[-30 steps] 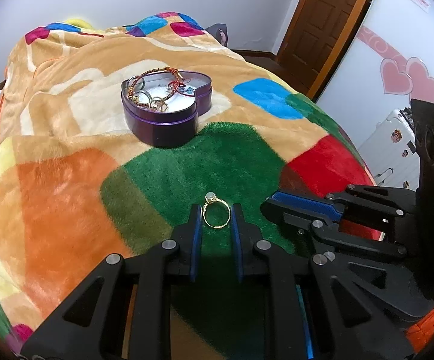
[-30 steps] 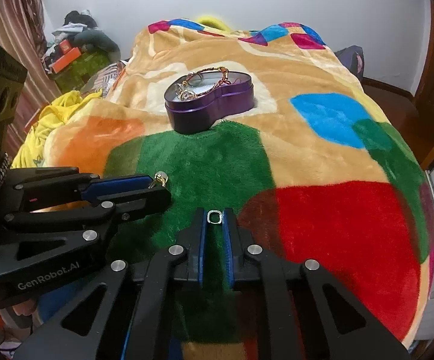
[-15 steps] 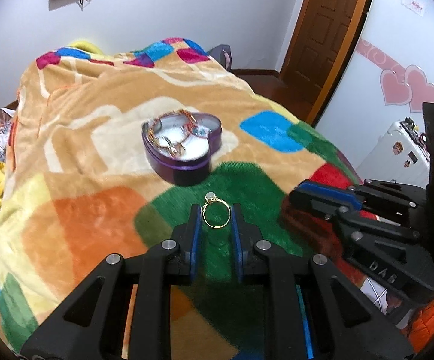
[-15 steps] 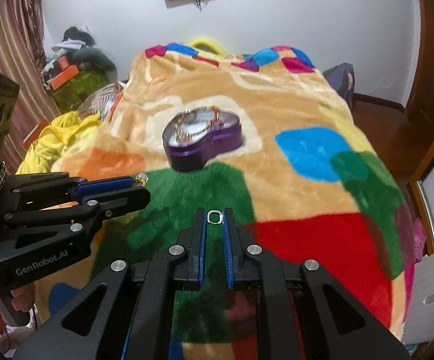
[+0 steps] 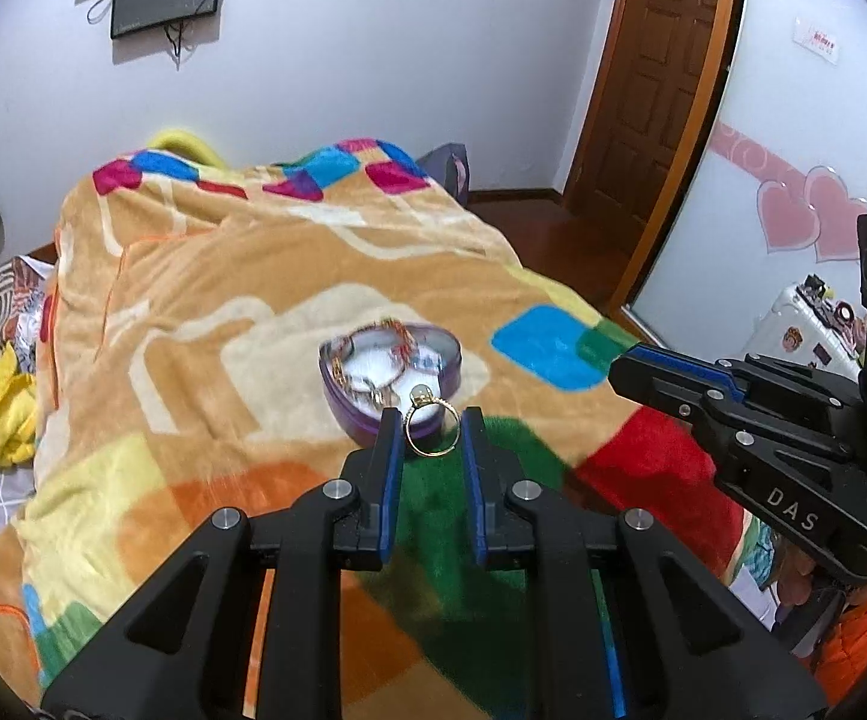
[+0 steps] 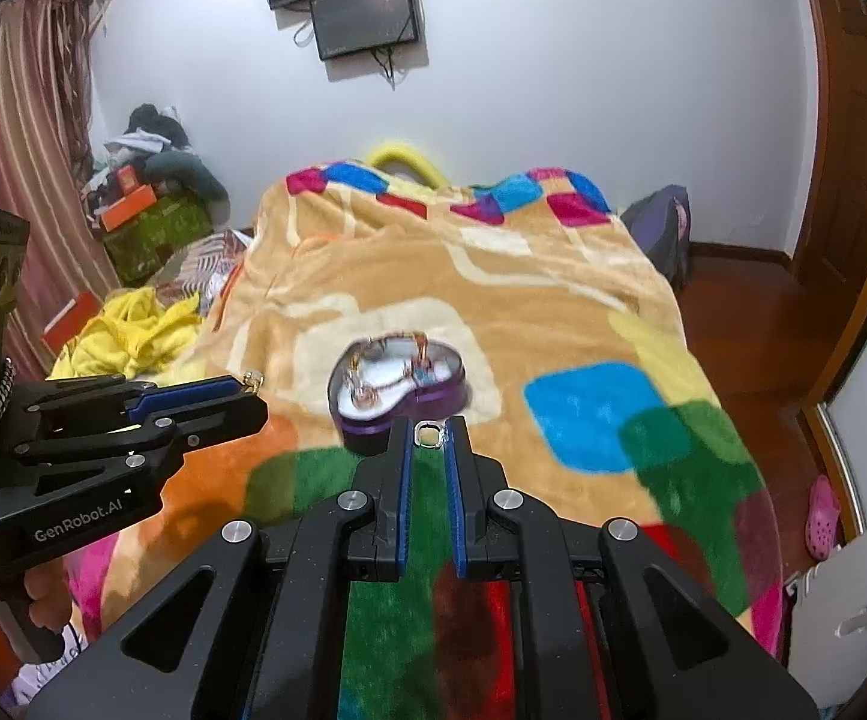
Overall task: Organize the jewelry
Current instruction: 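Grasp the gold ring with the left tool while the right tool grasps the small silver ring, then lower both rings over the heart tin and open both tools to release them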
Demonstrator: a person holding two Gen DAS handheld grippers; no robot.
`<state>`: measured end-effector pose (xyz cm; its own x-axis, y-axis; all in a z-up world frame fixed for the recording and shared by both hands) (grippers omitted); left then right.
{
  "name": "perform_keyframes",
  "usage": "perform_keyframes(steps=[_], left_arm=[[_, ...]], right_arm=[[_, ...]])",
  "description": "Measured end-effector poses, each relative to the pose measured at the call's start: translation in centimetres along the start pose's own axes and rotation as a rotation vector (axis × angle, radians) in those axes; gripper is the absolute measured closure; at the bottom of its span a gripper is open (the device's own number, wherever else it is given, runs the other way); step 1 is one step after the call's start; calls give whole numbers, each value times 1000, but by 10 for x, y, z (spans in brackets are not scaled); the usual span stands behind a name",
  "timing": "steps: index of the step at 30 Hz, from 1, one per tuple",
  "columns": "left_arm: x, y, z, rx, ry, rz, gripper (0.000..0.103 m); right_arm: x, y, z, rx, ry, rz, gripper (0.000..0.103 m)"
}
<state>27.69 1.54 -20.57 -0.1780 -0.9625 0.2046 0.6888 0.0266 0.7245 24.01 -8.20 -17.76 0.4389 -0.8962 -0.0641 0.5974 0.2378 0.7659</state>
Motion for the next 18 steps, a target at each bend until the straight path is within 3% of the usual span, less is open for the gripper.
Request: perform_keyframes(steps=[11, 18], left_arm=[[-10, 20, -6, 34, 3, 5, 85], [-22, 21, -24, 16, 11, 27, 85]], right_arm=[[-10, 32, -2, 74, 30, -2, 94], [-15, 38, -18, 71, 44, -1, 94]])
Point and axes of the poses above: each gripper's, at about its wrist camera, not at the fingertips, and z roughly against the way its jaws point, x to its right, y to its top, the point moved 9 cm from there along -z, roughly the way its jaws point, and after that the axes turned 6 degrees about -y, right-handed, at the moved point
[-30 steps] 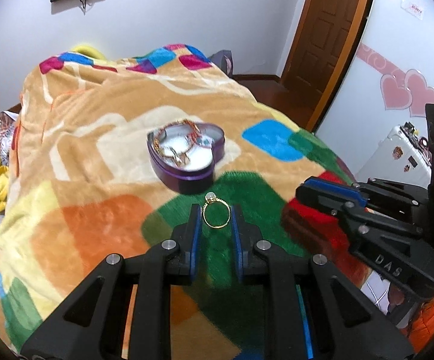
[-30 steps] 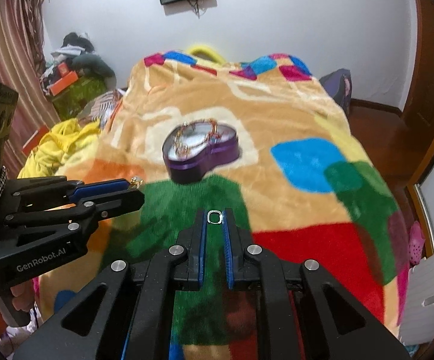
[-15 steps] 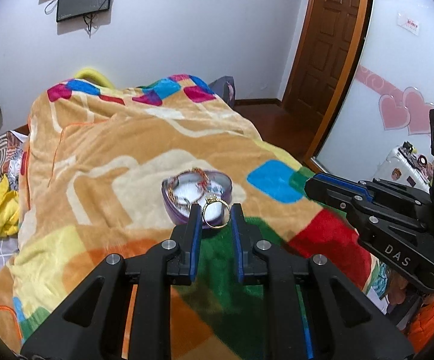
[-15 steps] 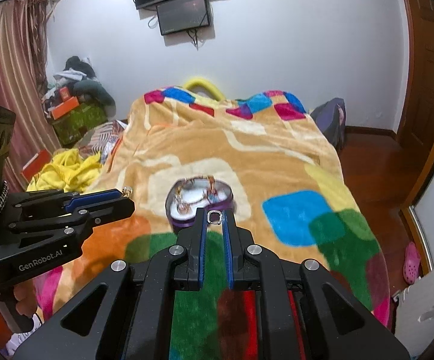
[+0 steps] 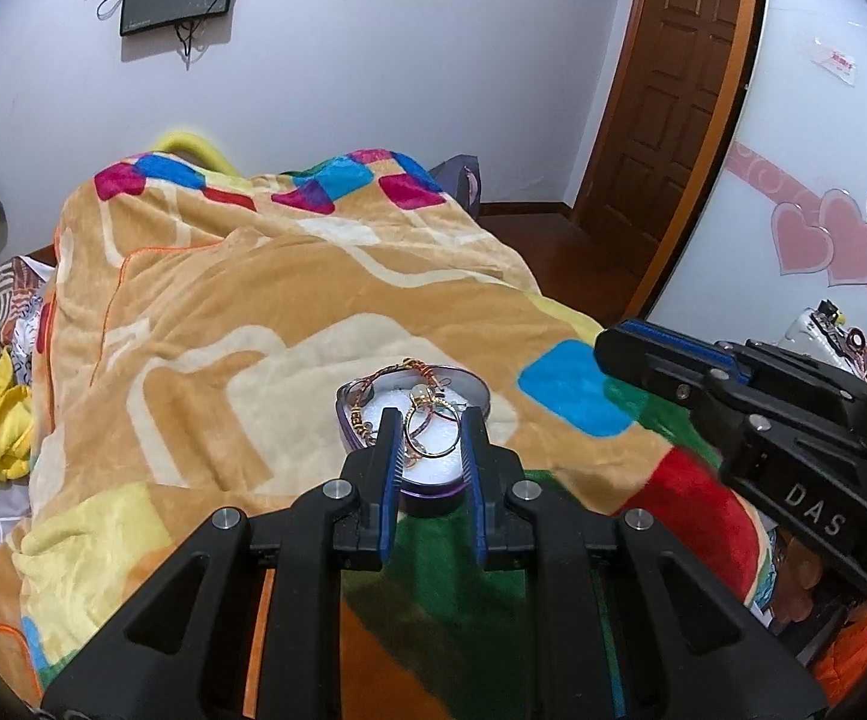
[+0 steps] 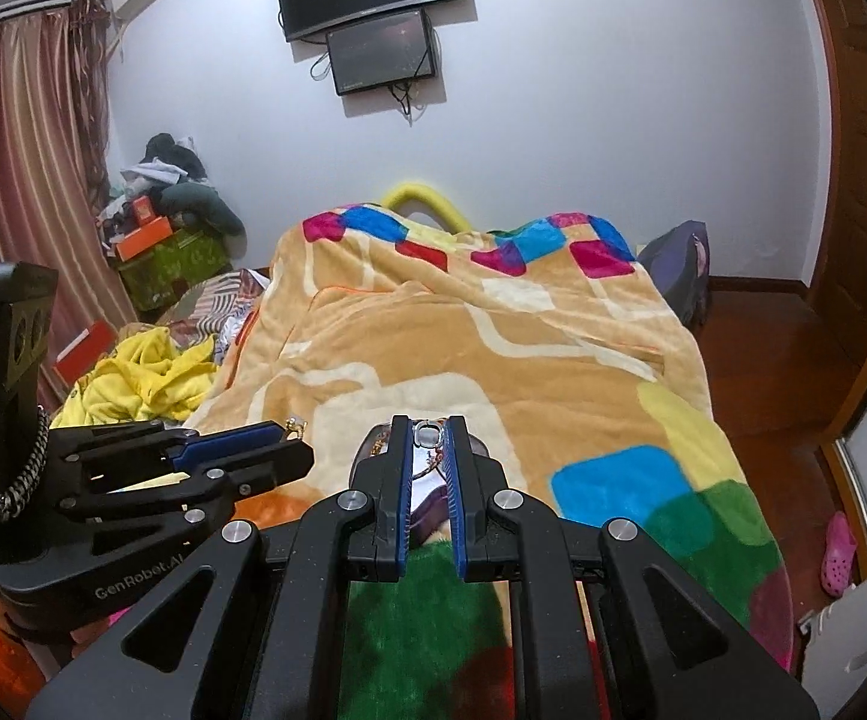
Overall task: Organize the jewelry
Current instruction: 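Lower both rings over the heart tin and open both tools to release them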
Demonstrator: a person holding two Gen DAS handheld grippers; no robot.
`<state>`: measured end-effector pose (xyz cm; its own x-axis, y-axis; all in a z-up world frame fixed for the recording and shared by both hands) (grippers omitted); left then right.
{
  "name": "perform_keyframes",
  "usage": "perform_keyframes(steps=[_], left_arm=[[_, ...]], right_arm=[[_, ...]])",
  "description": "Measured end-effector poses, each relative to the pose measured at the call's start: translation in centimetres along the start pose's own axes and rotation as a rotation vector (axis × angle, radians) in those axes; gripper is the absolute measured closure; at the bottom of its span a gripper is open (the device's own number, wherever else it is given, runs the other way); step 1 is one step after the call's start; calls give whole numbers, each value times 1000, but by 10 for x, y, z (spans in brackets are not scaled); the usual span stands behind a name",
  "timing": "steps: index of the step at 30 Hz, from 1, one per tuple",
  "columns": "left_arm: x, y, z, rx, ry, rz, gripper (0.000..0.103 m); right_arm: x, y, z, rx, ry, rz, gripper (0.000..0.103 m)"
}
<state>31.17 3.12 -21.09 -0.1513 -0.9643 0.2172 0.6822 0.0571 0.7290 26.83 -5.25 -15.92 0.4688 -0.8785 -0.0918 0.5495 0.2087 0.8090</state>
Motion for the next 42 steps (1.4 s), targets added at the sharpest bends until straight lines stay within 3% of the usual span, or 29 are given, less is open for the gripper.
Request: perform_keyframes(steps=[13, 36, 42], left_arm=[[-24, 0, -28, -39, 9, 24, 85], [-39, 8, -72, -109, -69, 58, 85], [-39, 11, -68, -92, -48, 39, 85]], right_arm=[[4, -25, -46, -124, 39, -29, 94], [-3, -37, -86, -219, 51, 40, 94], [-5, -38, -90, -236, 55, 48, 94]])
Point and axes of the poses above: each gripper's, at about its wrist camera, not at the fingertips, and z roughly against the way its jaws point, x to its right, y to its top, the point moved 9 cm from there along -z, roughly the way its jaws point, and after that the axes turned 6 degrees about -y, right-handed, at the moved point
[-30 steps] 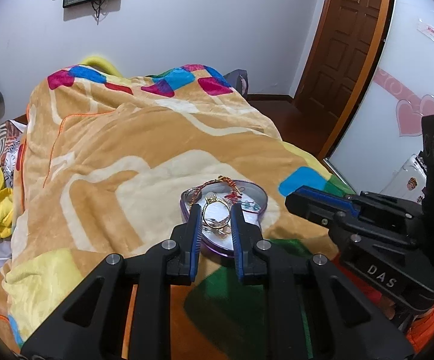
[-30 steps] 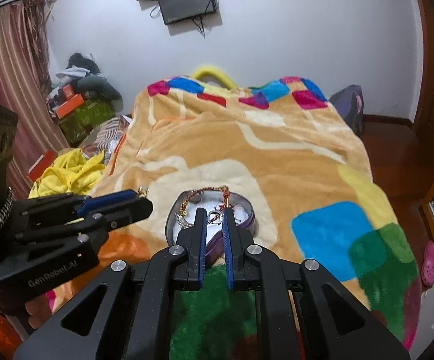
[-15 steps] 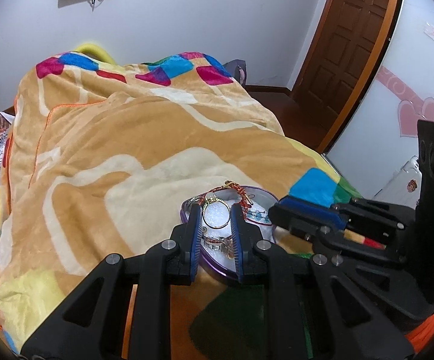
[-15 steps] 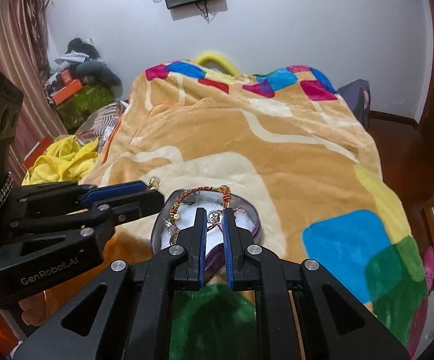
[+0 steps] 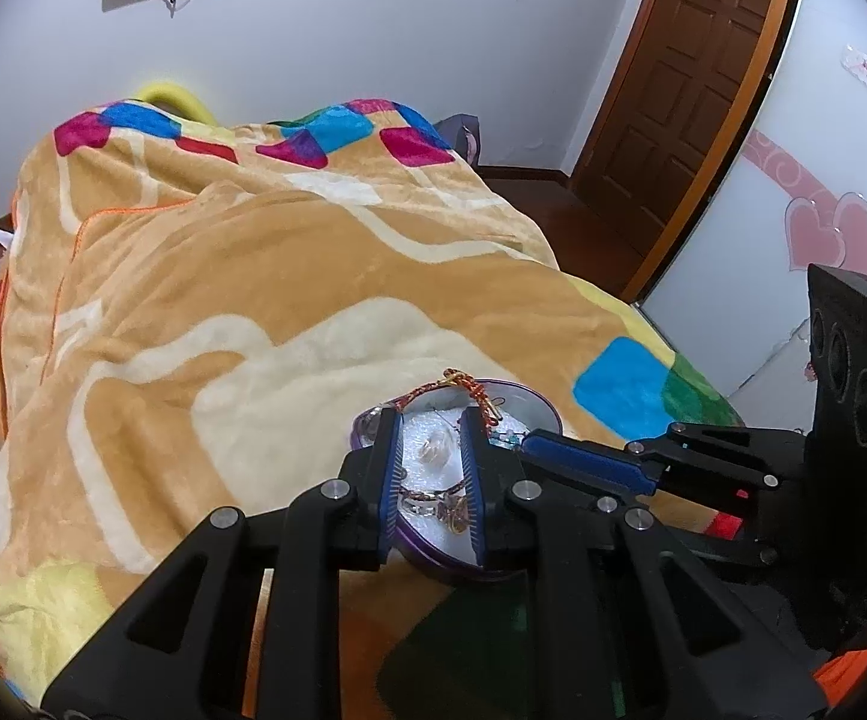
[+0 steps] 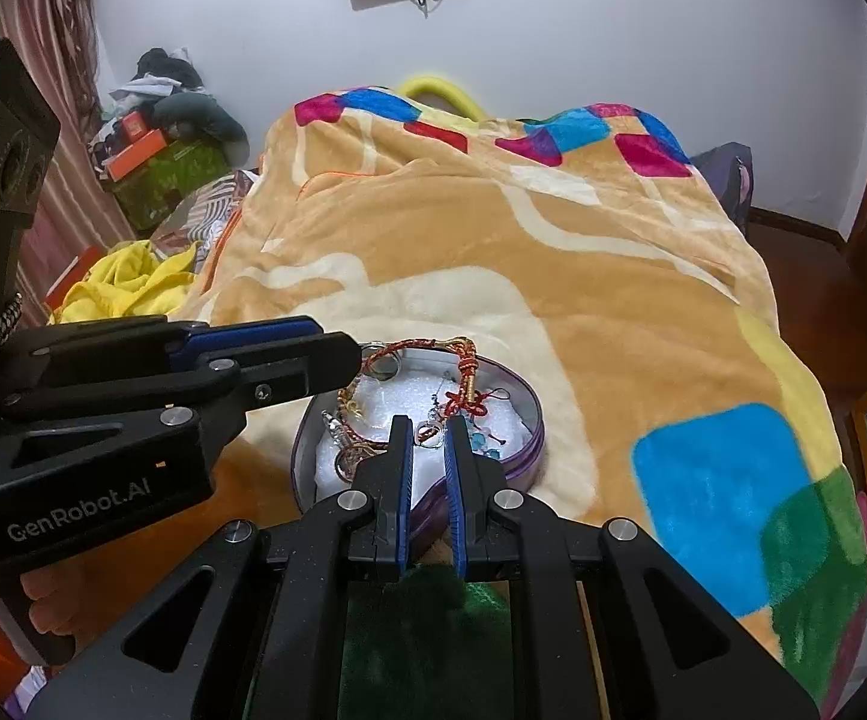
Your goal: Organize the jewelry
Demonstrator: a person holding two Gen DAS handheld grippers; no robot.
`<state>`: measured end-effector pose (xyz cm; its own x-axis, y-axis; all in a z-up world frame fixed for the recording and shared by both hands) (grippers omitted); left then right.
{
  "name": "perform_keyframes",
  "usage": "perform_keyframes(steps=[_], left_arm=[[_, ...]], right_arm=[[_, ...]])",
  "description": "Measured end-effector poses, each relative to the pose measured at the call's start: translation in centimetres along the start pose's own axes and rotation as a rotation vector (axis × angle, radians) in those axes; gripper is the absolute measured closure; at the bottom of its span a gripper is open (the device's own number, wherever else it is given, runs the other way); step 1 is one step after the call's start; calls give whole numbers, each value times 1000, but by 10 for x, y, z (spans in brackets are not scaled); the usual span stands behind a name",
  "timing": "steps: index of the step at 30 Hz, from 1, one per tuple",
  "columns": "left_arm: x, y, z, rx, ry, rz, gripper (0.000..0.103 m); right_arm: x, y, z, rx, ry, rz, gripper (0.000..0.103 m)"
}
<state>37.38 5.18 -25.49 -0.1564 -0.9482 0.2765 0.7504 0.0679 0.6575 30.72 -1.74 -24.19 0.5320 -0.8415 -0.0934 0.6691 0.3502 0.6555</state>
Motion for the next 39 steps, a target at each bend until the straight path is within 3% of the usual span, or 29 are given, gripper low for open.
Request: perform_keyframes(steps=[16, 19, 21, 23, 28, 30, 39], left_arm=[[6, 8, 50, 92, 95, -76, 84], [12, 9, 66, 120, 111, -88, 82], [17, 11, 83, 155, 127, -98, 73], [23, 14, 100, 192, 136, -109, 69], [40, 23, 151, 295, 160, -130, 64], [50, 26, 179, 353, 156, -130, 57], [87, 21, 277, 582, 189, -151, 50]], right_arm=[[-11, 0, 1, -40, -16, 45, 92], [-13, 2, 13, -24, -36, 49, 87], [-13, 4, 23, -2, -59, 57, 81], [-13, 8, 39, 32, -72, 60, 76], [-14, 21, 90, 142, -96, 48, 76], [-15, 27, 116, 202, -102, 38, 76], [-35, 42, 270, 578, -172, 11, 76]])
Point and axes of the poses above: each gripper's, at about its wrist camera, not at the fingertips, and z roughly against the way its jaws point, x to its right, y to its top, the point moved 9 cm from there along -z, roughly the way its jaws point, and after that the axes turned 6 degrees about -y, right-handed, at the moved point
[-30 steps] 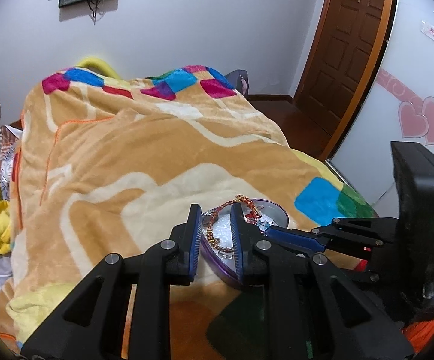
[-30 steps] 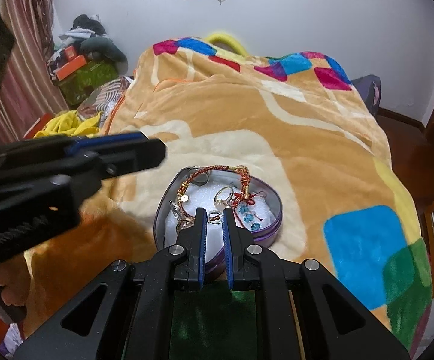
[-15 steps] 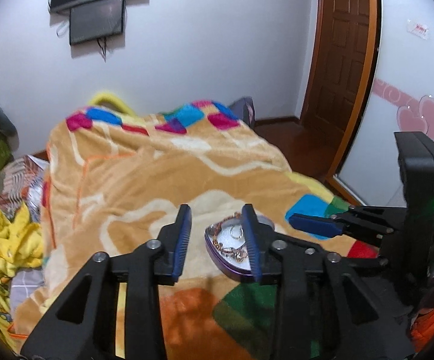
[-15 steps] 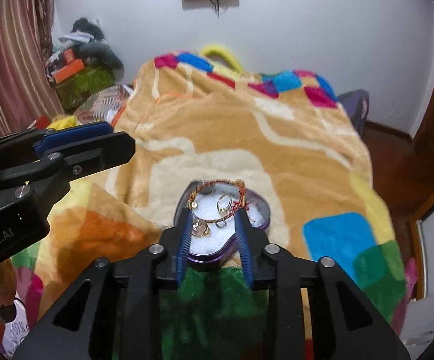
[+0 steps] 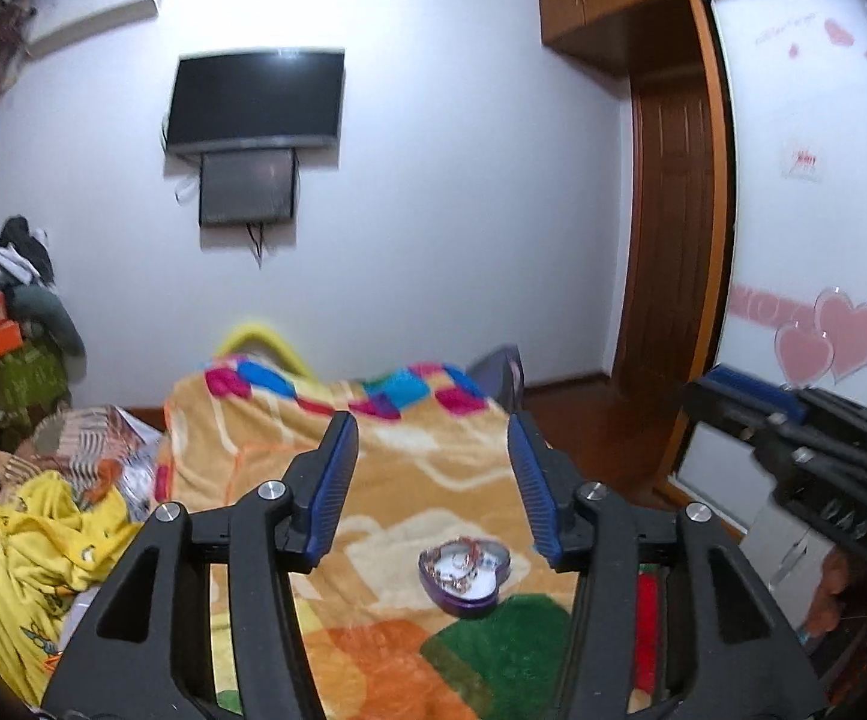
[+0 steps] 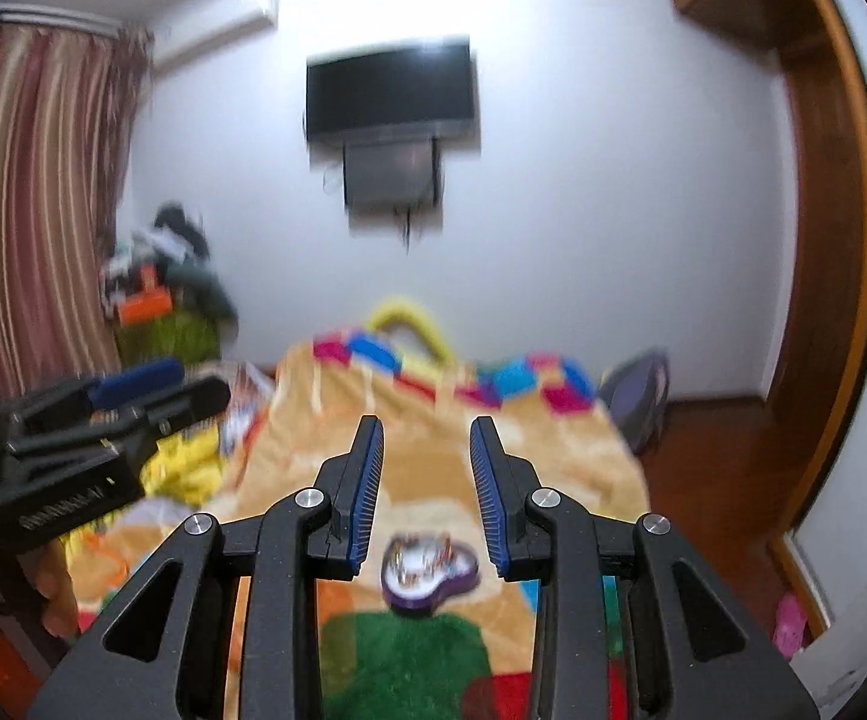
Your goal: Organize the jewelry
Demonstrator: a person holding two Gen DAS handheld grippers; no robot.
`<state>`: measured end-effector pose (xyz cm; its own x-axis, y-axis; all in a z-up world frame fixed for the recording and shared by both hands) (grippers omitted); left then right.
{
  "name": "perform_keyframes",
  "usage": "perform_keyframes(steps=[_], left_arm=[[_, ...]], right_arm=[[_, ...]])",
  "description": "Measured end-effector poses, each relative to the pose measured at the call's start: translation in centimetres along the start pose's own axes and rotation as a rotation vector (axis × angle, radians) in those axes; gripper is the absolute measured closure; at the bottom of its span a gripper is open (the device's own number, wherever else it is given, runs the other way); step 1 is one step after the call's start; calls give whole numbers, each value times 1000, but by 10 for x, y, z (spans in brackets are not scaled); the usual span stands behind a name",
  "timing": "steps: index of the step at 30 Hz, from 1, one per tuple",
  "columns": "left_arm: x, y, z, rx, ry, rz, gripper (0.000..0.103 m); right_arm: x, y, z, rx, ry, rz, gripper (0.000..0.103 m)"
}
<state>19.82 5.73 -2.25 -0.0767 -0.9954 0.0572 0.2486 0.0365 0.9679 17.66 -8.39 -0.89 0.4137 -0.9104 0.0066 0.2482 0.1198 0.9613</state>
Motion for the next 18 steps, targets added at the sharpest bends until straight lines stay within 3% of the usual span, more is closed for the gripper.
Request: perform_keyframes(steps=[4, 6, 11, 16, 18], left_arm=[[9, 12, 34, 83, 24, -19, 49], [14, 13, 46, 106, 30, -28, 37], [16, 9, 66, 157, 82, -40, 12], [15, 1, 70, 165, 109, -45, 7], [13, -3, 71, 152, 109, -33, 7]], right_arm=[[-6, 20, 42, 111, -21, -3, 75], [-10, 25, 60, 149, -32, 1, 74], [-16, 24, 71, 185, -68, -1, 41], [-17, 21, 71, 194, -97, -20, 18], [-17, 17, 76, 197, -108, -20, 17]])
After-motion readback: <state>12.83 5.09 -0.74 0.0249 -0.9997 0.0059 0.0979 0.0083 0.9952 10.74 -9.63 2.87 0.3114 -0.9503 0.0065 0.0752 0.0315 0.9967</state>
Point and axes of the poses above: each gripper's, at about its wrist camera, not at the fingertips, and z roughly against the way its jaws point, x to its right, y to its top, the point moved 9 cm from there along -z, roughly the way its jaws point, and after that the axes turned 6 degrees about -y, right-handed, at the moved point
